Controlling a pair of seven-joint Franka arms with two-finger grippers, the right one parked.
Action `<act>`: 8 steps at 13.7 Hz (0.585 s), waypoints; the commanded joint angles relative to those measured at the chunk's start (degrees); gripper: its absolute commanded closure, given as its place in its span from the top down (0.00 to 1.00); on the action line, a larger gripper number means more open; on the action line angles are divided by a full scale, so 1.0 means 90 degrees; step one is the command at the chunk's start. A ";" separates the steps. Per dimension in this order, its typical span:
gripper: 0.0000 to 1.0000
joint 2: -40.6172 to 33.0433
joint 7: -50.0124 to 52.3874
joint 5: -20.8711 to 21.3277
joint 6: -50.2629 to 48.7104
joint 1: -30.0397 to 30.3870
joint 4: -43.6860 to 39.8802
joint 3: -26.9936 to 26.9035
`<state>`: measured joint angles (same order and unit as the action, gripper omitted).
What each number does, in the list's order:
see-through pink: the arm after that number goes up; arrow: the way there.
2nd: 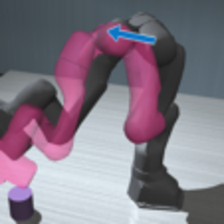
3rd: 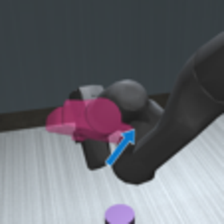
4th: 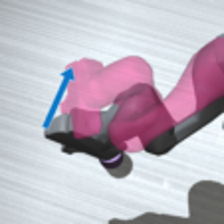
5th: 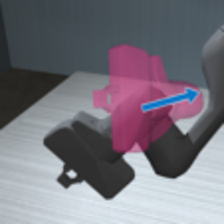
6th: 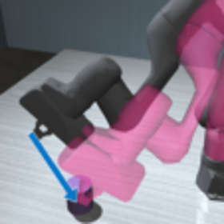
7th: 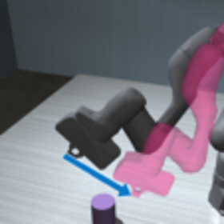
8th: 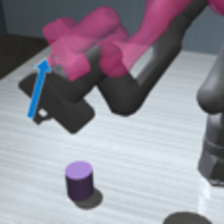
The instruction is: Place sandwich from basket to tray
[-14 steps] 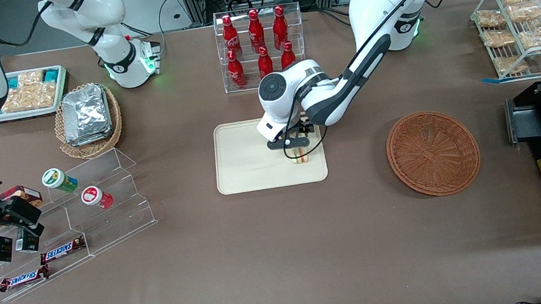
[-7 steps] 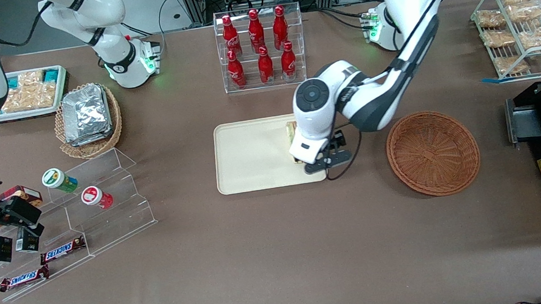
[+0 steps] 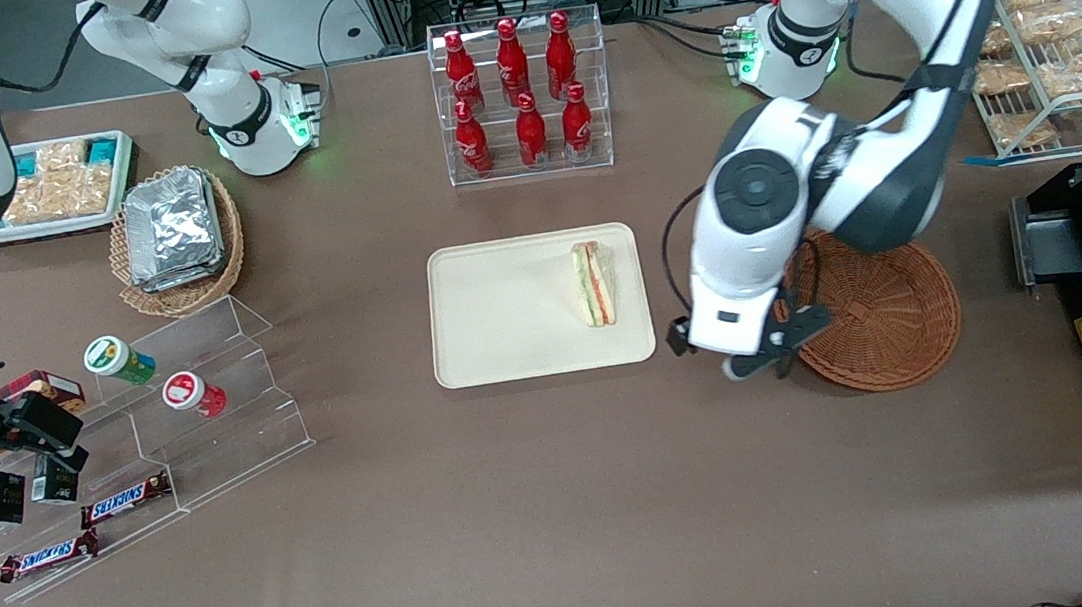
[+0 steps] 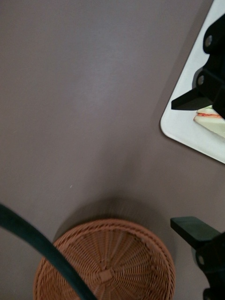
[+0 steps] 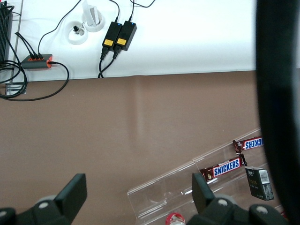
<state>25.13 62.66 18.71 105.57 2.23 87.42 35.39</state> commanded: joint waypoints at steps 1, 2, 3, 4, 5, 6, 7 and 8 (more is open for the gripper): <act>1.00 -0.0487 -0.0719 -0.0388 -0.0488 0.0503 0.0052 0.0043; 1.00 -0.0614 -0.1128 -0.0573 -0.0693 0.0708 0.0052 0.0043; 1.00 -0.0779 -0.1587 -0.0768 -0.0898 0.0922 0.0052 0.0043; 1.00 -0.0907 -0.2017 -0.0876 -0.1142 0.1069 0.0052 0.0023; 1.00 -0.1082 -0.2505 -0.0984 -0.1406 0.1187 0.0042 -0.0015; 1.00 -0.1219 -0.2916 -0.1091 -0.1602 0.1198 0.0042 -0.0190; 1.00 -0.1452 -0.3316 -0.1305 -0.1681 0.1111 0.0062 -0.0665; 1.00 -0.1706 -0.3745 -0.1646 -0.1749 0.0984 0.0120 -0.1076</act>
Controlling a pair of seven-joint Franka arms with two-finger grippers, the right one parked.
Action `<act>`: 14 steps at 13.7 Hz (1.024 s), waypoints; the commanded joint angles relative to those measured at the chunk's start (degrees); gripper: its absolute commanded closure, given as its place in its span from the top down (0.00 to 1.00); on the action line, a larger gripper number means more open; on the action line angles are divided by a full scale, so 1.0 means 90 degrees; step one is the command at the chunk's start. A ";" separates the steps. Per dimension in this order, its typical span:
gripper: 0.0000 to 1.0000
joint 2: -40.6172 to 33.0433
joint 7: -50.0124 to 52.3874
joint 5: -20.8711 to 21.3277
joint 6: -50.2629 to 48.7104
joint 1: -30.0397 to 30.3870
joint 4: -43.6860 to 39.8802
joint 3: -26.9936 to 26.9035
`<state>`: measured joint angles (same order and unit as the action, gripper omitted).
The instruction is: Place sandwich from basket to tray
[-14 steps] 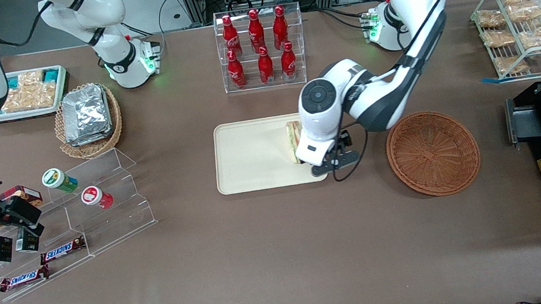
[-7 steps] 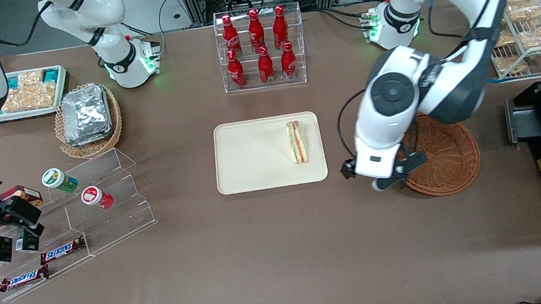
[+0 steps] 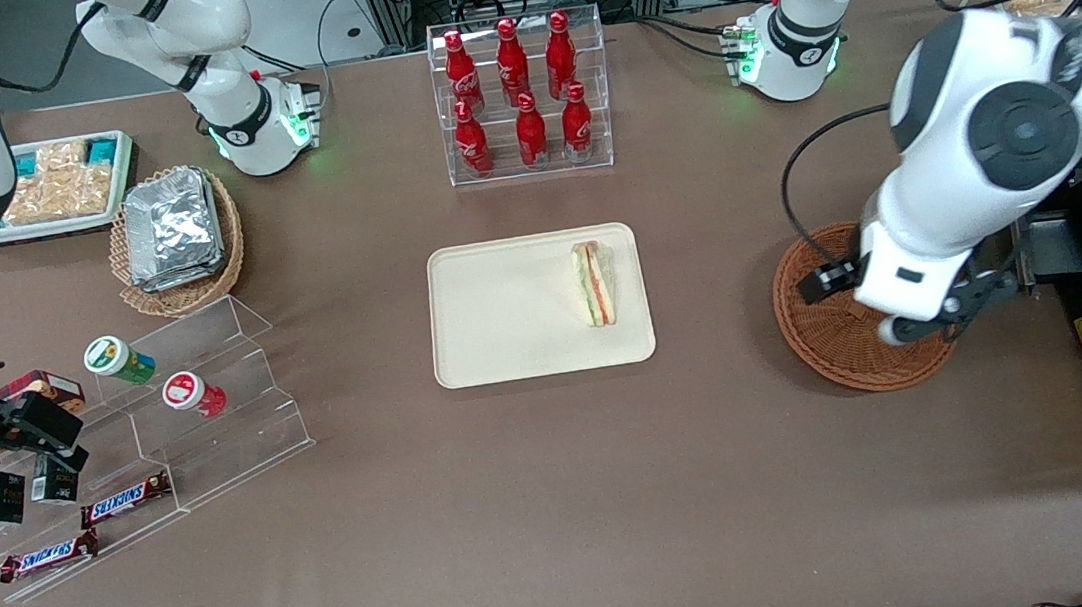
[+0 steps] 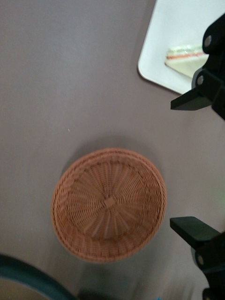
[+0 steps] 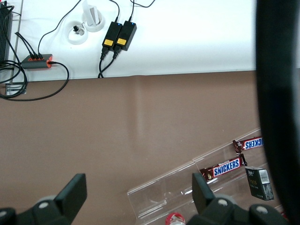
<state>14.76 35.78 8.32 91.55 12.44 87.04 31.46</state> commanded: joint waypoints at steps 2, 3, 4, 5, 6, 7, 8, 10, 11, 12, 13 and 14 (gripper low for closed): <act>1.00 -0.0818 -0.1744 -0.0651 -0.0726 -0.0269 0.0133 -0.1248; 1.00 -0.0945 -0.2252 -0.0651 -0.0922 -0.0279 0.0133 -0.1424; 1.00 -0.1062 -0.2711 -0.0651 -0.1079 -0.0288 0.0133 -0.1648; 1.00 -0.1160 -0.3103 -0.0709 -0.1167 -0.0288 0.0133 -0.1824; 1.00 -0.1248 -0.3397 -0.0787 -0.1217 -0.0288 0.0133 -0.2029; 1.00 -0.1326 -0.3670 -0.0817 -0.1227 -0.0356 0.0133 -0.2225; 1.00 -0.1385 -0.3983 -0.0808 -0.1227 -0.0434 0.0133 -0.2371; 1.00 -0.1415 -0.4559 -0.0711 -0.1227 -0.0474 0.0114 -0.2422; 1.00 -0.1405 -0.4784 -0.0700 -0.1227 -0.0484 0.0104 -0.2422; 1.00 -0.1396 -0.4835 -0.0700 -0.1217 -0.0484 0.0084 -0.2422; 1.00 -0.1386 -0.4835 -0.0690 -0.1217 -0.0484 0.0084 -0.2422; 1.00 -0.1386 -0.4835 -0.0681 -0.1217 -0.0484 0.0084 -0.2412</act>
